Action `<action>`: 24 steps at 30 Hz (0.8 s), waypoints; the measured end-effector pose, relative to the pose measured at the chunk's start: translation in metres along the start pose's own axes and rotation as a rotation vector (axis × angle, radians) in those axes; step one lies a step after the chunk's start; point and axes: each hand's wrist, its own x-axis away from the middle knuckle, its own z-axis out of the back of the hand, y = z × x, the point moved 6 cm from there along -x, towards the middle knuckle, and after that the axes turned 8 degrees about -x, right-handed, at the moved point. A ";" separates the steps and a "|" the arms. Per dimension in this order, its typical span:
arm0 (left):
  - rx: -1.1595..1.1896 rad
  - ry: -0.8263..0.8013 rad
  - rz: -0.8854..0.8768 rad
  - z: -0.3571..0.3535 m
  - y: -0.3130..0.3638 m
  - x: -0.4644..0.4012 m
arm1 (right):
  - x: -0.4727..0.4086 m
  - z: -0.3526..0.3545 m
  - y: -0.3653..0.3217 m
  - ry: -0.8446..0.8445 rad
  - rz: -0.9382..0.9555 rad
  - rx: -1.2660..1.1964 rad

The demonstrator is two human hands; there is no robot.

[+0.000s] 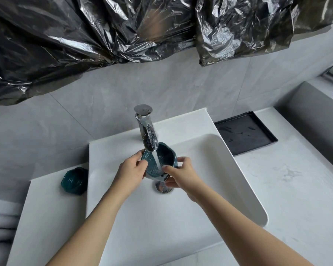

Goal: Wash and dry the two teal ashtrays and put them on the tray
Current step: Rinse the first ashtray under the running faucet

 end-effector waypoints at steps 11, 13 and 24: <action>-0.290 0.011 0.043 0.012 -0.002 0.015 | 0.004 0.002 -0.001 0.053 0.049 0.334; -0.311 -0.009 0.053 0.011 -0.004 0.017 | 0.006 0.002 0.002 0.044 0.054 0.361; -0.302 -0.130 0.132 -0.021 0.000 0.031 | 0.016 0.027 0.010 0.004 0.019 0.605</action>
